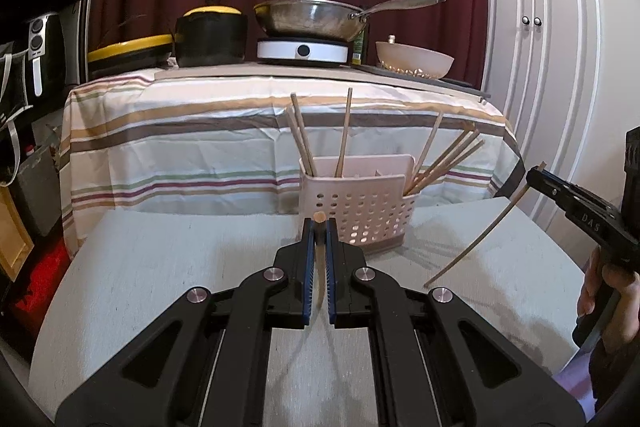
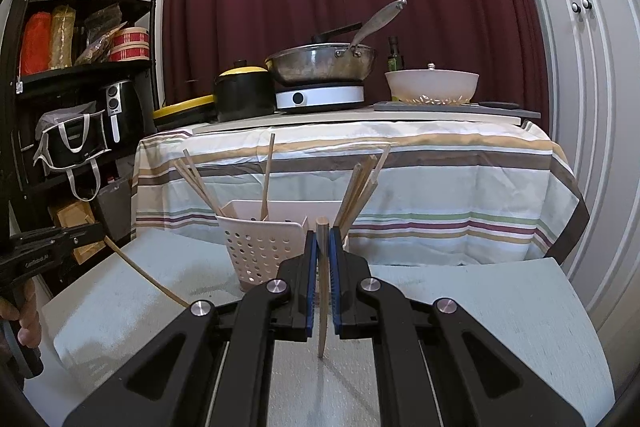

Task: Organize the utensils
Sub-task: 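Lift both held chopsticks and lower them into the pink caddy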

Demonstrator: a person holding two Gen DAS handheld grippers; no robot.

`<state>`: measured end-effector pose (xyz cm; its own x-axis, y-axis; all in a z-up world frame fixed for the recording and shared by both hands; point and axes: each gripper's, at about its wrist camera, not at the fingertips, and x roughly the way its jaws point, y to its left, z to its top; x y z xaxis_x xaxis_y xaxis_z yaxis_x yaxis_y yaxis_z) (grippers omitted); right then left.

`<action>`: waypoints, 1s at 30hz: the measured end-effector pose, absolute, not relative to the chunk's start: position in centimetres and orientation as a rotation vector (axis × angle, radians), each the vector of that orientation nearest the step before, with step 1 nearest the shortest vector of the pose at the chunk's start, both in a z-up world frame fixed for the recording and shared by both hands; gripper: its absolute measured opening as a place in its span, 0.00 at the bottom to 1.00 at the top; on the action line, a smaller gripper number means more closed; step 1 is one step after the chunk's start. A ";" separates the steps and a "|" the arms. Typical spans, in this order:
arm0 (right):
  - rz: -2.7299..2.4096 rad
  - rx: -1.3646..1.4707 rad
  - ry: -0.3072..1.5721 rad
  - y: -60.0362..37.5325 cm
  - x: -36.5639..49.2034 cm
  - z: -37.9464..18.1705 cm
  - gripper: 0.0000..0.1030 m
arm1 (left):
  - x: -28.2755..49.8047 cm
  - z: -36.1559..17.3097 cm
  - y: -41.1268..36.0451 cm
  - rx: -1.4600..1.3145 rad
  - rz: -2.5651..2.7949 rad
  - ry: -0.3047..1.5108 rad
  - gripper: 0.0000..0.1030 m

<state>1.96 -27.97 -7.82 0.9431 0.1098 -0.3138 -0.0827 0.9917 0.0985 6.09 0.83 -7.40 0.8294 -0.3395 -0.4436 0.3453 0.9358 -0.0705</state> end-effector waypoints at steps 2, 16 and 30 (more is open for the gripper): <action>0.102 0.085 0.319 -27.9 2.1 -7.4 0.07 | 6.1 -6.8 0.6 0.017 -0.367 0.450 0.05; 0.173 0.083 0.201 -27.1 2.9 -2.4 0.07 | 6.9 -0.8 -0.4 0.029 -0.417 0.308 0.05; 0.178 0.058 0.040 -27.1 7.3 3.7 0.07 | 11.9 6.5 -3.1 0.015 -0.439 0.141 0.05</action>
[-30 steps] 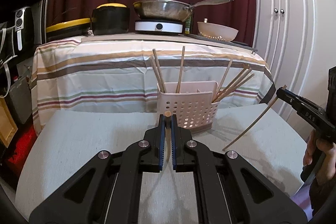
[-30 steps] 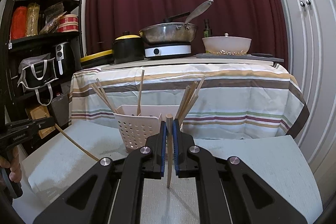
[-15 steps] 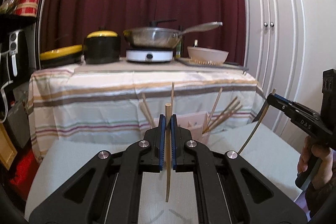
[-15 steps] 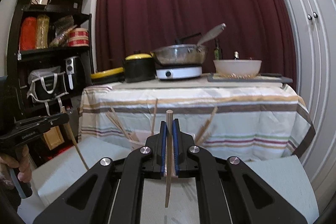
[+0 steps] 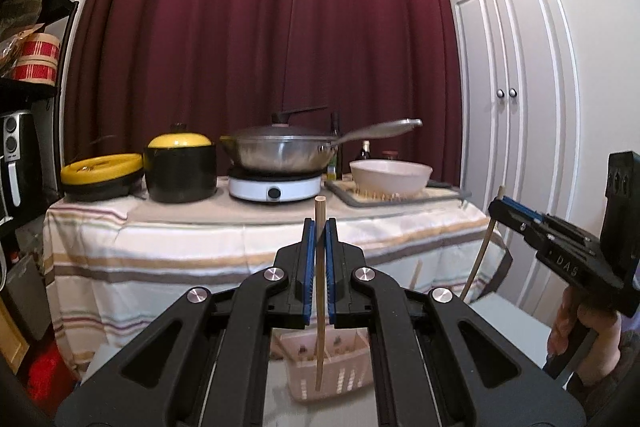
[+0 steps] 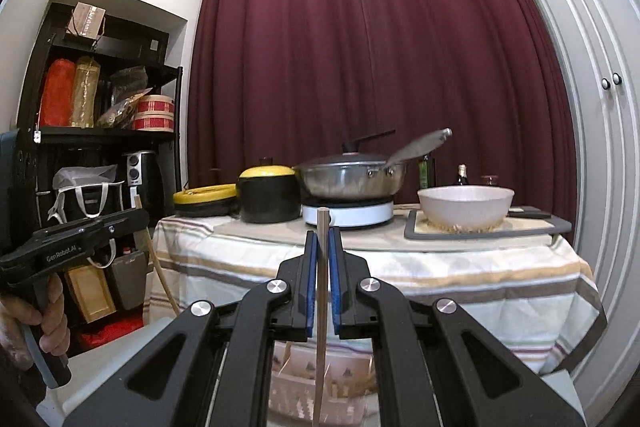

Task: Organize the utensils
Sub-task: 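Lift both held chopsticks and lower them into the pink caddy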

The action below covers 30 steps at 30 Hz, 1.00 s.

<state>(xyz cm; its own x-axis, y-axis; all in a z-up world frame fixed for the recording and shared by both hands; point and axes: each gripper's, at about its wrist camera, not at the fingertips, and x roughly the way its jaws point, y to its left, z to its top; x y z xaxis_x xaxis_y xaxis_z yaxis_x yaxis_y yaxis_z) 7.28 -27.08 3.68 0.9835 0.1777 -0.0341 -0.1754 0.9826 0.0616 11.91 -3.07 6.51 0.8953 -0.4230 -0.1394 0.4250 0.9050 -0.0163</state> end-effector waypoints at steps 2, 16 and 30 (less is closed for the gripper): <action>0.174 0.059 0.033 -27.2 8.4 4.0 0.07 | 12.9 6.9 -3.5 0.013 -0.435 0.126 0.05; 0.156 0.067 0.075 -28.1 16.2 1.5 0.07 | 20.9 4.4 -6.4 -0.012 -0.389 0.154 0.05; 0.148 0.055 0.169 -28.1 18.5 -2.1 0.27 | 23.6 -0.8 -7.4 0.004 -0.363 0.280 0.27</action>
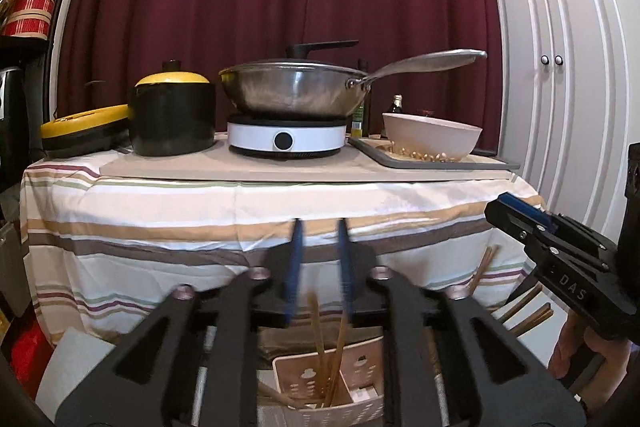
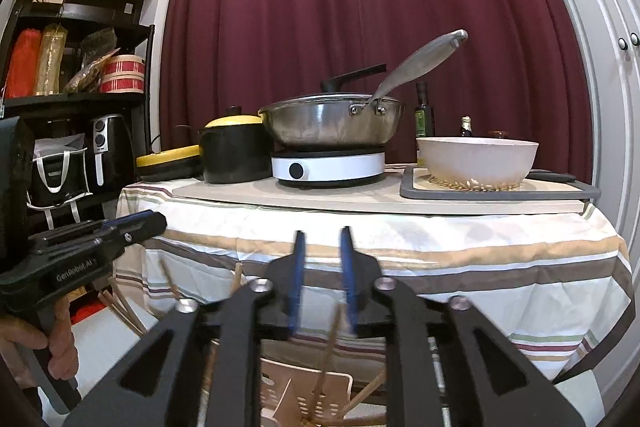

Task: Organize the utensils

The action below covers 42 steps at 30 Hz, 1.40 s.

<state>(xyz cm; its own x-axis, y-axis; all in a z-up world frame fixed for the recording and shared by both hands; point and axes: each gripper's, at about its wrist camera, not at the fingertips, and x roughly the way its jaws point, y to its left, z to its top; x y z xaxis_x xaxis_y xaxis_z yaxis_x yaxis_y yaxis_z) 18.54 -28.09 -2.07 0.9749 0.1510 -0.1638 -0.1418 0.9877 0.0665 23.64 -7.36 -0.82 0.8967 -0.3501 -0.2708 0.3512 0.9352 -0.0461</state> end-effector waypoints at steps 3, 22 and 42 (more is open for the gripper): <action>0.146 0.056 0.167 -28.0 18.3 -2.0 0.35 | 23.5 -0.7 -7.2 -0.003 -0.356 0.277 0.43; 0.089 0.051 0.125 -26.3 11.7 -0.2 0.67 | 16.1 1.1 -4.5 0.000 -0.295 0.225 0.74; -0.007 0.064 0.201 -25.3 4.2 -2.6 0.82 | 6.6 -1.1 -0.5 -0.045 -0.210 0.256 0.85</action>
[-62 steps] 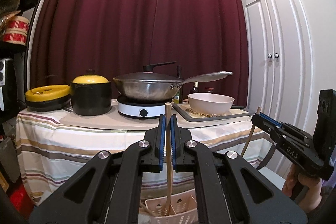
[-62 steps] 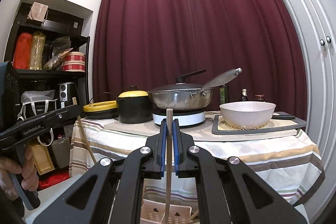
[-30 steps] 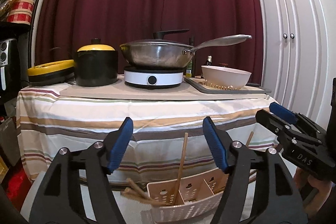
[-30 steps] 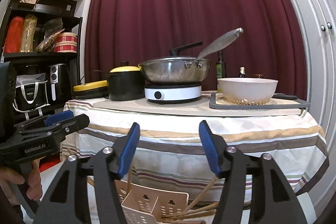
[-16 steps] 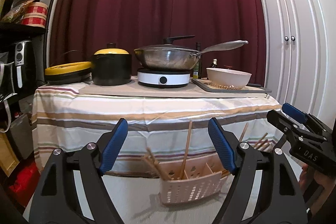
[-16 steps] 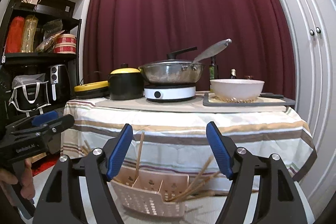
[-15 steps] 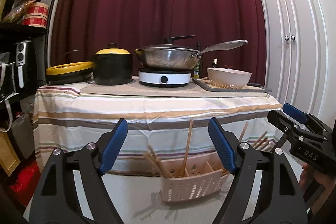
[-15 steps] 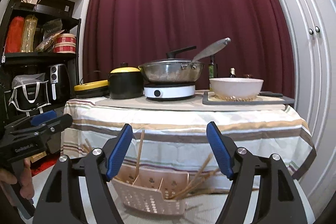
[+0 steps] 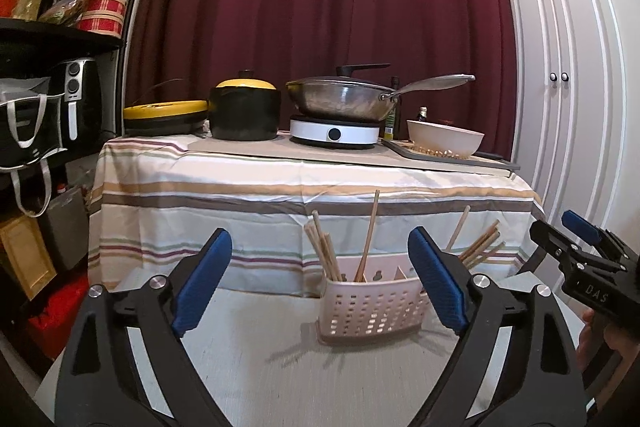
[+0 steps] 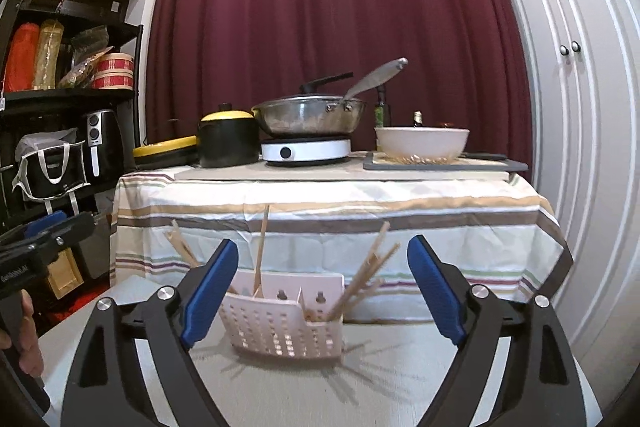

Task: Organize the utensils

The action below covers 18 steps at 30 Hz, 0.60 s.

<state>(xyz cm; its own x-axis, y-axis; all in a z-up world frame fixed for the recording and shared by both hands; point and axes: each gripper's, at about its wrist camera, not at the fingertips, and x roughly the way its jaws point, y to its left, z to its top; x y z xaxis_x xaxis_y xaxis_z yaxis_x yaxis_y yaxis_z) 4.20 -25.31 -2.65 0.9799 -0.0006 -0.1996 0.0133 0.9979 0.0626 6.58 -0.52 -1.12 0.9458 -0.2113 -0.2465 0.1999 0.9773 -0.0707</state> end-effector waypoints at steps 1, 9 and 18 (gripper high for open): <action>-0.011 0.068 0.206 -25.3 3.7 -2.8 0.82 | 6.1 -1.2 -0.4 -0.047 -0.208 0.258 0.85; -0.031 0.082 0.216 -25.5 0.5 -2.8 0.83 | 2.2 -0.9 -0.2 -0.042 -0.193 0.236 0.90; -0.042 0.076 0.185 -25.3 -2.8 -1.3 0.83 | -1.3 0.1 -0.1 -0.037 -0.183 0.203 0.94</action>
